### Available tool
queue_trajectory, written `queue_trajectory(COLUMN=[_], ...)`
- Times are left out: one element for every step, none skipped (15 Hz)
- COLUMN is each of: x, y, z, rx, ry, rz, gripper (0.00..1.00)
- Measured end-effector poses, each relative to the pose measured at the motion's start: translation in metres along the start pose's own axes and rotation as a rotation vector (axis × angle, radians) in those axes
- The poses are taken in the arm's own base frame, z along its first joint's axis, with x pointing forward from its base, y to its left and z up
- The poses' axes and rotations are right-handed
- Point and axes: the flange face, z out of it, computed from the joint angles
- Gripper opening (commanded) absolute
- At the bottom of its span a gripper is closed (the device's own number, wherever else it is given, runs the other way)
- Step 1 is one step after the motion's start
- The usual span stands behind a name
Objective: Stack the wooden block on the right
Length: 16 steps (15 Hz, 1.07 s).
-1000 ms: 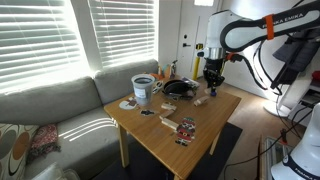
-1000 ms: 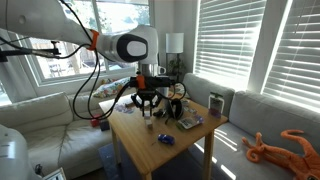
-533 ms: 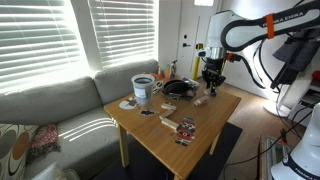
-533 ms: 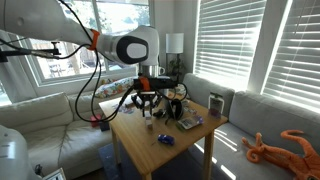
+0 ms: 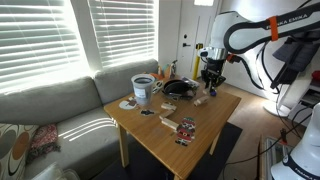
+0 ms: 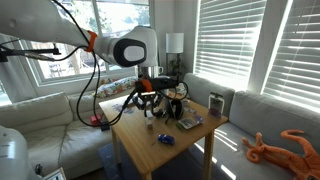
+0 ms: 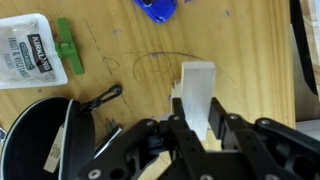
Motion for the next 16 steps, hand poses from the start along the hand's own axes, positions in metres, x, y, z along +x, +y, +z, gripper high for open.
queue_trajectory(x=[0.0,0.0,0.001,0.002,0.003,0.005,0.006,0.007,0.008,0.009,0.01,0.011,0.012,0.012,0.013,0.013], y=[0.0,0.001,0.002,0.003,0.004,0.004,0.004,0.003,0.001,0.0,-0.001,-0.002,-0.003,-0.004,-0.006,-0.008], z=[0.0,0.0,0.0,0.002,0.004,0.008,0.012,0.016,0.019,0.022,0.024,0.026,0.028,0.031,0.033,0.035], rx=[0.0,-0.004,-0.014,-0.027,-0.038,-0.044,-0.043,-0.039,-0.035,-0.033,-0.033,-0.033,-0.032,-0.03,-0.027,-0.025], ry=[0.0,0.001,0.008,0.019,0.032,0.044,0.055,0.065,0.073,0.082,0.09,0.094,0.097,0.099,0.1,0.1], rz=[0.0,0.0,0.0,0.001,0.002,0.005,0.009,0.012,0.013,0.01,0.003,-0.004,-0.011,-0.016,-0.019,-0.022], gripper=[0.07,0.07,0.07,0.07,0.07,0.07,0.07,0.07,0.07,0.07,0.07,0.07,0.07,0.07,0.07,0.07])
